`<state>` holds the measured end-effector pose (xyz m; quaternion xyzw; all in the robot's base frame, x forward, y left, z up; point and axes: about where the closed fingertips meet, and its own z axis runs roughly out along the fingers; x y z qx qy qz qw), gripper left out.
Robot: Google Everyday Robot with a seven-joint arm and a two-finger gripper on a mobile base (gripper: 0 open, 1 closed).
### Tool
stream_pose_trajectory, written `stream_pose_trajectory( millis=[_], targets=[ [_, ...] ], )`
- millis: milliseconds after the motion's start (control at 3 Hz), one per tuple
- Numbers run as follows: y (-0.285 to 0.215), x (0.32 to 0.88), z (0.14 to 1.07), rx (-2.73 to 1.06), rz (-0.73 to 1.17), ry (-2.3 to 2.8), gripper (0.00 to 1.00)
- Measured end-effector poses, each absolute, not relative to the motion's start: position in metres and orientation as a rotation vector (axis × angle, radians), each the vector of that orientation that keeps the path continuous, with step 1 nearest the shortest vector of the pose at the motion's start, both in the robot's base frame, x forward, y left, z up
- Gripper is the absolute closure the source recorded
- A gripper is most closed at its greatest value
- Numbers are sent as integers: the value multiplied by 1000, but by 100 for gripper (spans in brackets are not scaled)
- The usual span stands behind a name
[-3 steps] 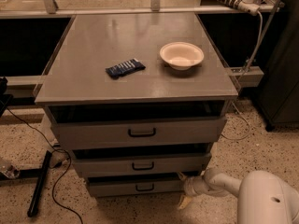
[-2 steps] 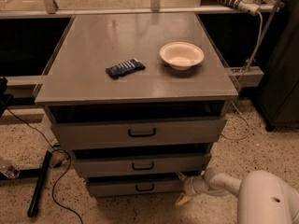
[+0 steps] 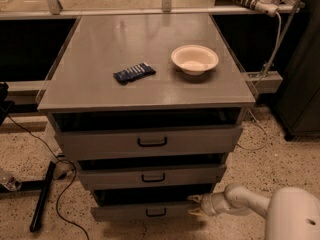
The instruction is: Open bottom drawer
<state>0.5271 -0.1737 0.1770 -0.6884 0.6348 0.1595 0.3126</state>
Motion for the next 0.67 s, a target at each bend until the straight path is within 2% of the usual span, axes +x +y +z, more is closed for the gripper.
stream_pose_trajectory(
  millis=[333,667],
  targets=[
    [-177,523,184,-1814,422,1674,88],
    [-176,519,185,-1814,422,1674,86]
  ],
)
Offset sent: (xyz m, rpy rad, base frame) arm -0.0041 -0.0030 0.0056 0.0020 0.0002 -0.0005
